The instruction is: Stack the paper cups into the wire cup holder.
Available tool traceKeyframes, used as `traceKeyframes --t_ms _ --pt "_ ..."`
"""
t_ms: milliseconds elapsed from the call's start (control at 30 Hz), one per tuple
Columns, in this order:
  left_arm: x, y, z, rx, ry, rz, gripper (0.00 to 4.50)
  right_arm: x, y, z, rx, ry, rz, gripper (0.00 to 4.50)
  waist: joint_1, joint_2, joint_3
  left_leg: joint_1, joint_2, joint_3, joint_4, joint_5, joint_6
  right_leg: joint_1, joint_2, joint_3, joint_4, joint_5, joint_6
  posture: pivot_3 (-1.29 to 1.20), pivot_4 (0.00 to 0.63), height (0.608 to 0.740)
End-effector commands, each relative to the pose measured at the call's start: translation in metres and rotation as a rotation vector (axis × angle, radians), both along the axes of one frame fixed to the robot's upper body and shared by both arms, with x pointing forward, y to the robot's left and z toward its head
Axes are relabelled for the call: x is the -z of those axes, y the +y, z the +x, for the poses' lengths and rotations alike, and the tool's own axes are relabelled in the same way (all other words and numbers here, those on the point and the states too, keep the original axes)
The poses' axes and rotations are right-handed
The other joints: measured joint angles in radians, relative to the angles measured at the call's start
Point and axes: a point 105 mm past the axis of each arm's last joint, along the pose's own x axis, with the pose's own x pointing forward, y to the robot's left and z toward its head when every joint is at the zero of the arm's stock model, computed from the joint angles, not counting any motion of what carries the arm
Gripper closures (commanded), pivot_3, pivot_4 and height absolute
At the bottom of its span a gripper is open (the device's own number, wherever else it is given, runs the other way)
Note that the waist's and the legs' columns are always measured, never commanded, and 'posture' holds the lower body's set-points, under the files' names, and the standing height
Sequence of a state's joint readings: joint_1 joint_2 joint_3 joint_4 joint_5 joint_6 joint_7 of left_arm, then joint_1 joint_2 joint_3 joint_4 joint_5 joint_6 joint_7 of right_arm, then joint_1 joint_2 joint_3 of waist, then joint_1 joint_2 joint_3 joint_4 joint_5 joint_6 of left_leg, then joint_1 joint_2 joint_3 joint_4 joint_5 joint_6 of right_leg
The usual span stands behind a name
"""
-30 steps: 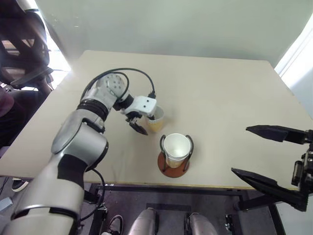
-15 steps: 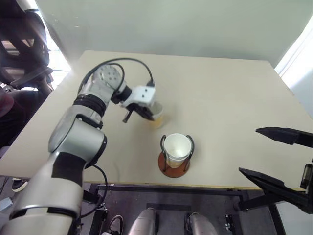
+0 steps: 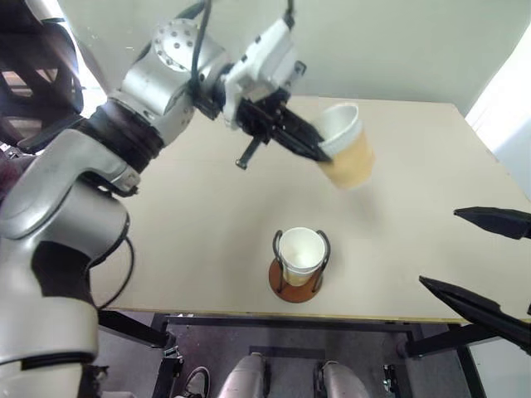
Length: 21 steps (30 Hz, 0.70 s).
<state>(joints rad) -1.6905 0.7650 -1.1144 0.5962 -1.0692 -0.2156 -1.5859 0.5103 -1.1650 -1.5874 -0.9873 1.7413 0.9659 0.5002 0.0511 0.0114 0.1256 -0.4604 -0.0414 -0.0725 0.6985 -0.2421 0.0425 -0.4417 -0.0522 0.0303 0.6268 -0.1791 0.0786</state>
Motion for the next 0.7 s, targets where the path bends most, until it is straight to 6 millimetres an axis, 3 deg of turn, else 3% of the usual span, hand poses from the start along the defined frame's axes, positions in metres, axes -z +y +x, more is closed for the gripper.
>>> traceKeyframes --t_ms 33,300,533,700 --pt "0.004 0.003 -0.01 0.073 -0.086 0.108 4.45 -0.007 -0.002 -0.004 0.026 -0.051 0.007 0.0 -0.001 0.0 0.0 0.001 0.0 0.0 0.0 0.0 0.0 0.001 0.0 0.0 0.0 0.0 0.0 0.0 0.15 0.74" --pt "0.035 0.008 -0.013 0.162 -0.172 0.305 4.45 -0.007 0.003 -0.007 0.036 -0.061 0.01 0.0 -0.002 0.001 0.001 0.004 0.0 0.0 0.001 -0.001 -0.003 0.004 0.0 0.001 0.001 -0.003 -0.012 0.0 0.15 0.74" --pt "0.049 0.02 -0.008 0.178 -0.206 0.416 4.45 -0.005 0.004 -0.011 0.049 -0.056 0.018 0.0 -0.002 0.0 0.001 0.004 0.0 -0.001 0.001 -0.002 -0.004 0.005 0.0 0.0 0.0 -0.004 -0.012 0.0 0.15 0.74" --pt "0.051 0.017 -0.01 0.191 -0.19 0.411 4.45 -0.006 0.004 -0.011 0.053 -0.054 0.019 0.0 -0.002 0.0 0.001 0.004 0.0 -0.001 0.001 -0.003 -0.004 0.005 0.0 -0.001 0.0 -0.005 -0.013 0.0 0.15 0.74"
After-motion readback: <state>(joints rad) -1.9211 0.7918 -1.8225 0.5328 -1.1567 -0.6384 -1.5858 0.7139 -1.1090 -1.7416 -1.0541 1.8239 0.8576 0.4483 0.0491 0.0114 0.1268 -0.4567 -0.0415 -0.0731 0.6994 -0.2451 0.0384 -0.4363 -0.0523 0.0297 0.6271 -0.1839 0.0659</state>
